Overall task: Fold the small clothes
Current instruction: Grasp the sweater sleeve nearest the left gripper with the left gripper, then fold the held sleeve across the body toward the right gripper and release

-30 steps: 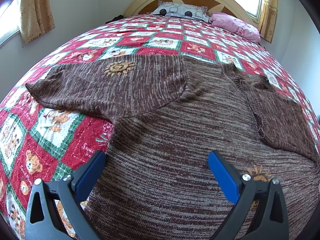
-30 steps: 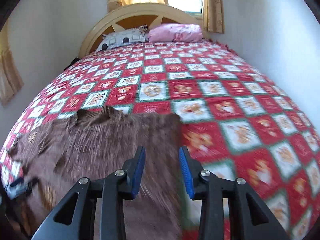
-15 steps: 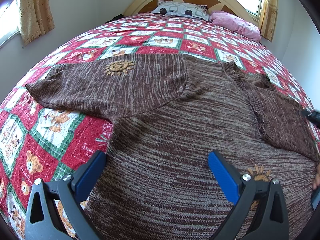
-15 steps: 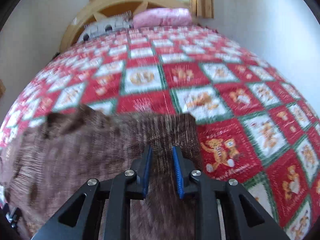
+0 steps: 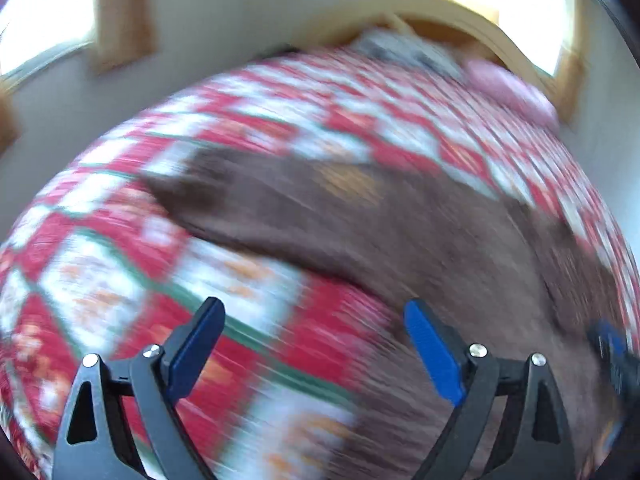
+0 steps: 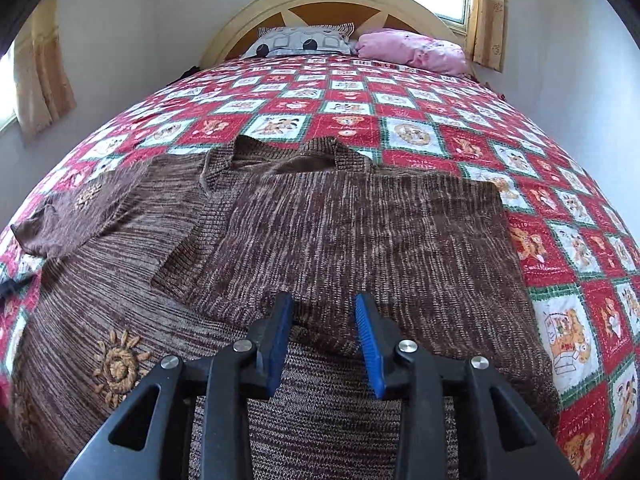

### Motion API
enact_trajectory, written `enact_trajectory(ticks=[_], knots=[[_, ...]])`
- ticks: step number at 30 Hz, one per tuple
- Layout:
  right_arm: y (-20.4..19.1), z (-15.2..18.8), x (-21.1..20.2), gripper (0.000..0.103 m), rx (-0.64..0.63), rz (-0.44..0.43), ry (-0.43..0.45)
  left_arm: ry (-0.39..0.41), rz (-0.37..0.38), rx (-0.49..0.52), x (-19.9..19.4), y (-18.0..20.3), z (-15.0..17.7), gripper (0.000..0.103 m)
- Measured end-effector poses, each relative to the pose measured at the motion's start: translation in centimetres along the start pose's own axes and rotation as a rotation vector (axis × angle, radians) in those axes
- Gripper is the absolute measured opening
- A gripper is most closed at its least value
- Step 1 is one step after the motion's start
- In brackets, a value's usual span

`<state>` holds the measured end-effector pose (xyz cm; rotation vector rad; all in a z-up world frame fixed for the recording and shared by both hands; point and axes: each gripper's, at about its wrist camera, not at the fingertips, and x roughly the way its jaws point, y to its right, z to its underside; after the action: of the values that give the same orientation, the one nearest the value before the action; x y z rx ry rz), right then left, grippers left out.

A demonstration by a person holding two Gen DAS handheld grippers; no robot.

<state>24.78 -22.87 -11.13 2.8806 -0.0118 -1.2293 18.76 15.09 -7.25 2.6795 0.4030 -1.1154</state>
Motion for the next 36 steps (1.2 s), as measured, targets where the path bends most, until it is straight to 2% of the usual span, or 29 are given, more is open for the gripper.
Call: enact_trajectory(ticks=[3, 7, 10, 12, 13, 17, 19, 21, 22, 23, 30, 33, 36], knots=[[-0.1, 0.2, 0.0, 0.038, -0.007, 0.003, 0.001, 0.074, -0.081, -0.147, 0.8, -5.2, -3.3, 0.094], [-0.2, 0.2, 0.1, 0.039, -0.002, -0.002, 0.002, 0.051, -0.123, -0.235, 4.4, -8.9, -6.6, 0.094], [0.2, 0.0, 0.2, 0.040, 0.010, -0.019, 0.002, -0.029, -0.074, -0.305, 7.6, -10.3, -7.3, 0.089], [0.2, 0.0, 0.2, 0.041, 0.013, -0.023, 0.002, -0.084, -0.014, -0.373, 9.3, -10.6, -7.1, 0.074], [0.2, 0.0, 0.2, 0.041, 0.013, -0.024, 0.002, -0.106, 0.016, -0.400, 9.9, -10.7, -6.8, 0.073], [0.2, 0.0, 0.2, 0.043, 0.013, -0.025, 0.002, -0.053, -0.007, -0.364, 9.5, -9.9, -6.4, 0.058], [0.4, 0.1, 0.1, 0.043, 0.013, -0.028, 0.002, -0.039, -0.006, -0.370, 9.5, -10.1, -6.3, 0.044], [0.3, 0.1, 0.2, 0.043, 0.013, -0.027, 0.002, -0.031, 0.011, -0.394, 9.6, -10.8, -6.1, 0.016], [0.4, 0.1, 0.2, 0.043, 0.014, -0.028, 0.003, -0.039, 0.041, -0.403, 9.7, -11.1, -6.0, 0.012], [0.3, 0.1, 0.2, 0.043, 0.015, -0.029, 0.003, -0.050, 0.071, -0.413, 9.9, -11.3, -6.0, 0.011], [0.3, 0.1, 0.2, 0.044, 0.016, -0.030, 0.003, -0.031, 0.073, -0.385, 9.1, -10.2, -7.8, 0.009], [0.4, 0.1, 0.2, 0.044, 0.020, -0.035, 0.004, 0.013, 0.106, -0.327, 7.4, -7.8, -9.6, 0.009], [0.5, 0.0, 0.2, 0.044, 0.032, -0.047, 0.006, 0.079, 0.187, -0.217, 4.1, -3.3, -10.9, 0.009]])
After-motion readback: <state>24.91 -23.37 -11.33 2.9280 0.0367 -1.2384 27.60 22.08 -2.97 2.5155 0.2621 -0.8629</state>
